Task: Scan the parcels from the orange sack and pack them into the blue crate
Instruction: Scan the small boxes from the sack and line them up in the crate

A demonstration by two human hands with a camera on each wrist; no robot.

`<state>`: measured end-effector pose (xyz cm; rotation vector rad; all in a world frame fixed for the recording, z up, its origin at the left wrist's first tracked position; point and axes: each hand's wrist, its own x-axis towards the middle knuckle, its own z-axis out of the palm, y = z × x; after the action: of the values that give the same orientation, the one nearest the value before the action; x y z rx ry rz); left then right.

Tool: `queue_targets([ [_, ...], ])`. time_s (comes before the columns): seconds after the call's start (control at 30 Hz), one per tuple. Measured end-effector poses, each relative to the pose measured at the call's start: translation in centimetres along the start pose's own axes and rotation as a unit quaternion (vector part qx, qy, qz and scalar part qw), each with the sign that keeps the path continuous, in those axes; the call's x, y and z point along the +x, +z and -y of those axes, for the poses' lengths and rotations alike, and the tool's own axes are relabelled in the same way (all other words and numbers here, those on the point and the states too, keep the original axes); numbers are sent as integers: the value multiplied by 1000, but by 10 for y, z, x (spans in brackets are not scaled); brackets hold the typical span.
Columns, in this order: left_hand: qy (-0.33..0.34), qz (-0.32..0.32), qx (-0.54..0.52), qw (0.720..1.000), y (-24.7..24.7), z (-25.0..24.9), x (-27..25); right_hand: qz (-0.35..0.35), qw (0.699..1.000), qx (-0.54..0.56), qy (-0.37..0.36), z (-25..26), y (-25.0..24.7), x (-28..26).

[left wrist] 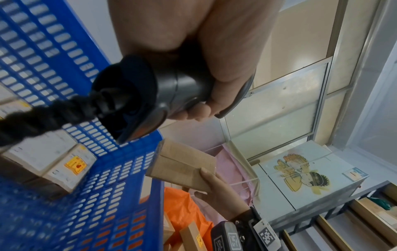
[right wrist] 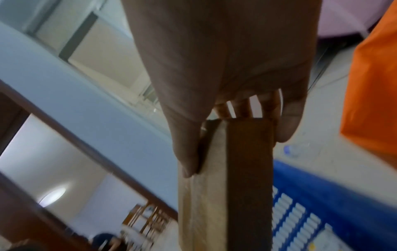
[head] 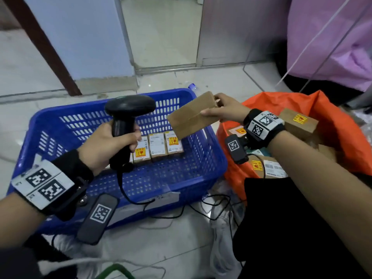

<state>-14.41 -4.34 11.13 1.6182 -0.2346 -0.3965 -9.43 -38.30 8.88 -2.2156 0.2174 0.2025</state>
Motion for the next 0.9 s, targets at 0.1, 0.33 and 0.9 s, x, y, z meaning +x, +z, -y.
queue_targets([
  [0.1, -7, -33, 7, 999, -24, 0, -14, 48, 998, -13, -38, 26, 36, 4],
  [0.33, -22, -96, -27, 995, -60, 11, -22, 135, 957, -146, -209, 65, 76, 12],
  [0.9, -41, -165, -52, 984, -92, 26, -25, 147, 937, -50, -312, 115, 151, 10],
])
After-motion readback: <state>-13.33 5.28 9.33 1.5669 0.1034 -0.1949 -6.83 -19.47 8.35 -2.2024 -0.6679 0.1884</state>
